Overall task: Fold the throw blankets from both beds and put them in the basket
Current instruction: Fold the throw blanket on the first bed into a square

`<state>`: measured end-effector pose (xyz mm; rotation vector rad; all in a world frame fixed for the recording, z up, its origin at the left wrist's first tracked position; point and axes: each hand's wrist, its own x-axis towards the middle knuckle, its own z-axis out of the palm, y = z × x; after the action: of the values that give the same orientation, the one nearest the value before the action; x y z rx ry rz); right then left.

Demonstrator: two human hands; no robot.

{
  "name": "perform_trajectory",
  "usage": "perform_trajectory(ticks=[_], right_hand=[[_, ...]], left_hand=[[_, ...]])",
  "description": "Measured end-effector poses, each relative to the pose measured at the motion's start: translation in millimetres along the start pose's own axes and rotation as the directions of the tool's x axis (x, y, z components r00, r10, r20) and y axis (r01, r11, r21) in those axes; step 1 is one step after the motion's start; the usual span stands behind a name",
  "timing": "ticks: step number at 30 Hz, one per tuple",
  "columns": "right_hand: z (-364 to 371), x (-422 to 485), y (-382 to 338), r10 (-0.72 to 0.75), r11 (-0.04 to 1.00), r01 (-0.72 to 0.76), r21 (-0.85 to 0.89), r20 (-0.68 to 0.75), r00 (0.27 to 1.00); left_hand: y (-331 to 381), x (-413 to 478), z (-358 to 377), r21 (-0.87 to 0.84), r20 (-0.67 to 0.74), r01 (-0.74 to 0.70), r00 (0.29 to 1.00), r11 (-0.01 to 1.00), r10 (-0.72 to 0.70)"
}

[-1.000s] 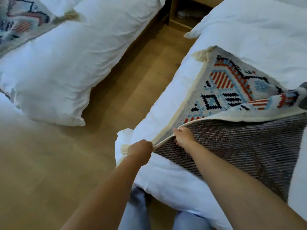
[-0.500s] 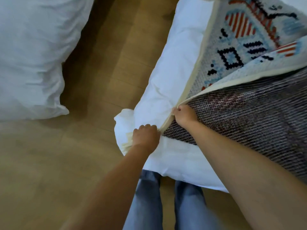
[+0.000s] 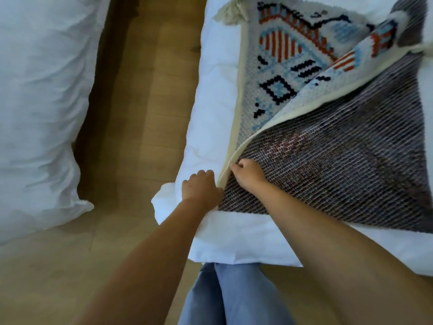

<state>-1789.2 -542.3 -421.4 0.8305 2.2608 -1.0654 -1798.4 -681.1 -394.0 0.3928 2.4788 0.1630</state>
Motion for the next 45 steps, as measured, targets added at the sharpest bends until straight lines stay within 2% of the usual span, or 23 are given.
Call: perform_trajectory(ticks=[6, 14, 20, 27, 31, 37, 41, 45], right_hand=[[-39.0, 28.8, -6.5, -0.008, 0.996, 0.018, 0.084, -0.121, 0.993], [-87.7, 54.6, -4.7, 0.130, 0.932, -0.031, 0.361, -0.253, 0.959], [-118.7, 61.2, -19.2, 0.185, 0.896, -0.014, 0.444, -0.345, 0.920], [-124.5, 80.4, -31.8, 0.361, 0.844, -0.147, 0.516, -0.342, 0.868], [-125.3, 97.3, -60.2, 0.453, 0.826, -0.227, 0.516, -0.368, 0.812], [-126.1, 120.3, -93.5, 0.643, 0.747, -0.438, 0.499, -0.380, 0.664], [-126.9, 128.1, -103.2, 0.719, 0.673, -0.458, 0.581, -0.370, 0.588], [-130.1, 136.6, -98.2, 0.760, 0.615, -0.450, 0.648, -0.334, 0.557]], left_hand=[[44.7, 52.9, -44.7, 0.132, -0.029, -0.163, 0.985, 0.978, 0.168], [110.7, 109.2, -94.0, 0.294, 0.033, -0.377, 0.923, 0.878, 0.384], [137.2, 136.8, -125.9, 0.354, 0.044, -0.436, 0.891, 0.827, 0.451], [127.5, 180.1, -159.2, 0.365, 0.145, -0.527, 0.846, 0.767, 0.512], [112.8, 215.3, -180.7, 0.358, 0.180, -0.616, 0.783, 0.702, 0.596], [82.3, 264.6, -214.0, 0.373, 0.279, -0.737, 0.669, 0.565, 0.689], [95.7, 273.6, -221.2, 0.438, 0.344, -0.809, 0.554, 0.392, 0.759], [129.9, 272.7, -211.5, 0.413, 0.369, -0.847, 0.493, 0.336, 0.788]])
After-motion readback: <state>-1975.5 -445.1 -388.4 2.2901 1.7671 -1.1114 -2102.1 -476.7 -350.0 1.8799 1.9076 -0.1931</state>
